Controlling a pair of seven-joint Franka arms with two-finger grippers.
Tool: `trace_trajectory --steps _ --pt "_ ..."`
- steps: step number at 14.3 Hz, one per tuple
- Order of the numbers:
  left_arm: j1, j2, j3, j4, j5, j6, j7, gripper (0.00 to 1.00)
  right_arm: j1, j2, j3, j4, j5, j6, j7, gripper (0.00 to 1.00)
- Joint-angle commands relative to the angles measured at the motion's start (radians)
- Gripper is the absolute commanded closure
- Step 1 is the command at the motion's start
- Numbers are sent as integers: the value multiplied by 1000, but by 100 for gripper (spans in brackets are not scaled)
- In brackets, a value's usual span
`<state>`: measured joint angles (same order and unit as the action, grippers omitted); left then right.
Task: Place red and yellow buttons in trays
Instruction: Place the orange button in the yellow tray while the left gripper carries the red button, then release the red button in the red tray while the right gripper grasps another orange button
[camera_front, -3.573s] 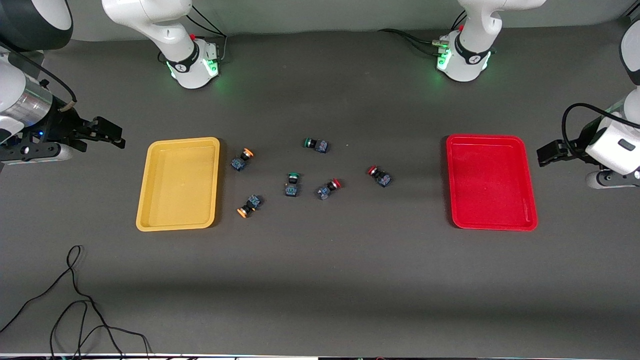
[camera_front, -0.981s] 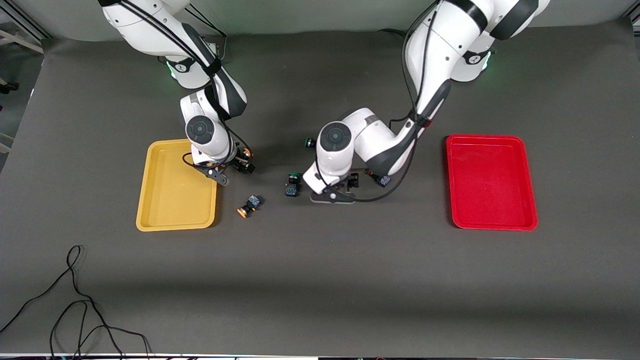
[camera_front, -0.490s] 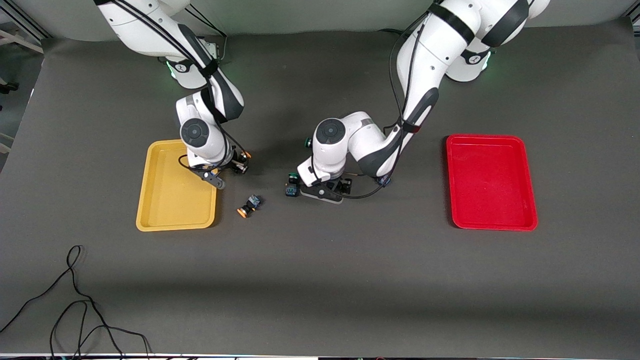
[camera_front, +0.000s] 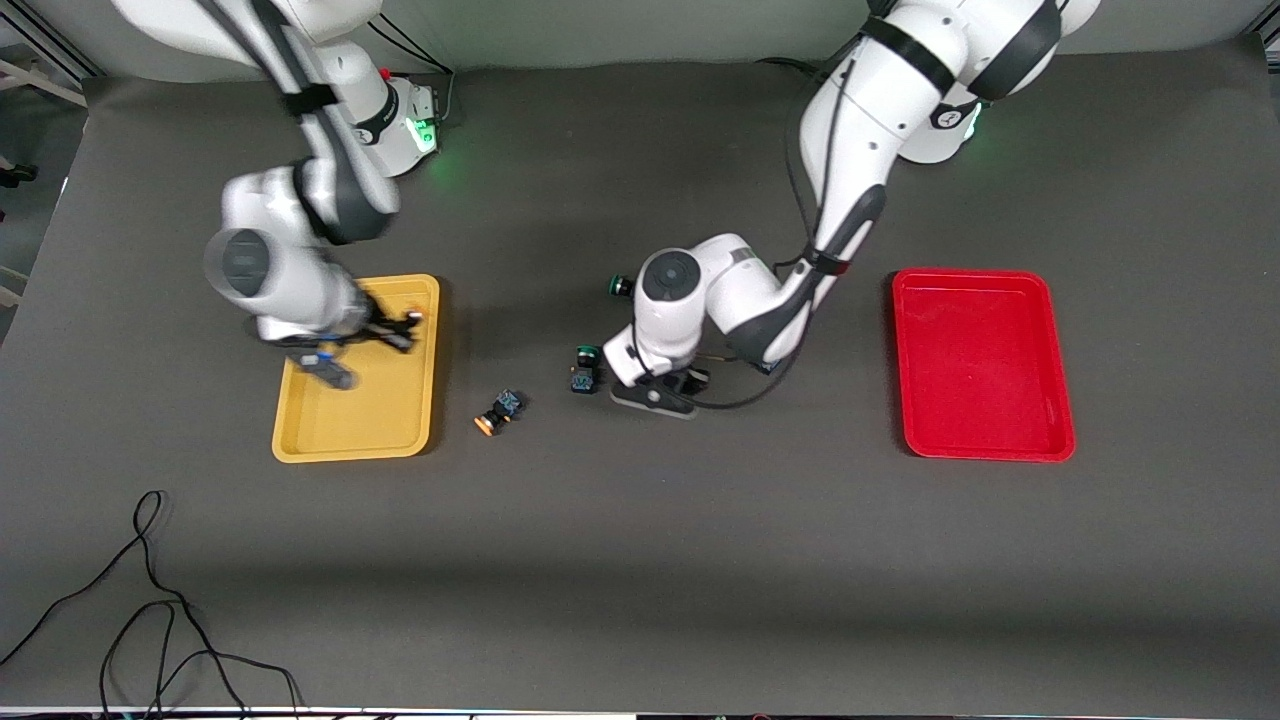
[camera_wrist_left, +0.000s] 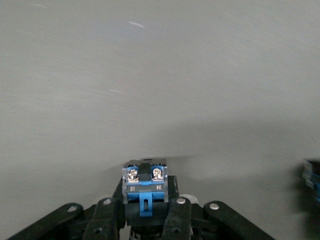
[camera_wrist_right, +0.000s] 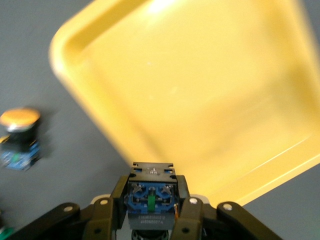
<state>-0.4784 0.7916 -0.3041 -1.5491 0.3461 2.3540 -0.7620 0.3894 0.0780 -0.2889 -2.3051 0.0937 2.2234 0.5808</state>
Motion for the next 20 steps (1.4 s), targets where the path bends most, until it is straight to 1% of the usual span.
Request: trace_trajectory --steps 1,2,3,4,5,6,7,8,9,10,11,13,14,15,16,18,20 --pt "162 -145 -75 -51 -62 -171 30 100 5 80 -61 -37 18 74 -111 97" --pt "216 -196 -84 -84 -71 -226 88 100 2 119 -61 -37 18 109 -122 96" --pt "268 -254 -90 -136 -73 -263 139 100 3 147 -61 -36 18 131 -122 92" --pt "318 -320 -90 -213 -75 -260 170 100 3 164 -61 -36 20 143 -119 80" --pt "377 -381 -90 -291 -75 -252 209 100 5 167 -61 -37 20 153 -118 31" --pt "442 -432 -95 -355 -78 -251 278 100 5 167 -61 -37 20 153 -113 0" --pt "501 -477 -101 -417 -97 -245 346 100 6 163 -61 -37 20 147 -107 0" --pt "548 -530 -101 -493 -136 -205 413 100 8 152 -58 -36 20 141 -104 0" --pt "588 -576 -99 -581 -172 -150 482 100 8 129 -53 -30 20 127 -102 0" --pt "625 -607 -98 -677 -191 -68 534 100 8 102 -47 -10 20 101 -99 0" --pt "653 -623 -96 -766 -191 23 565 100 8 91 -27 27 20 85 -79 0" --pt "699 -623 -93 -899 -191 169 592 100 8 112 87 158 20 46 31 0" --pt "704 -624 -92 -952 -190 233 601 100 6 146 132 221 18 33 106 0" --pt "724 -626 -90 -976 -188 254 625 100 6 181 169 281 18 26 158 0" --pt "768 -626 -92 -983 -188 254 671 100 6 234 203 332 18 22 201 0" --pt "811 -615 -90 -990 -188 263 737 100 8 348 270 427 9 25 302 0" --pt "831 -608 -92 -990 -188 263 742 100 9 438 309 504 4 35 382 0"
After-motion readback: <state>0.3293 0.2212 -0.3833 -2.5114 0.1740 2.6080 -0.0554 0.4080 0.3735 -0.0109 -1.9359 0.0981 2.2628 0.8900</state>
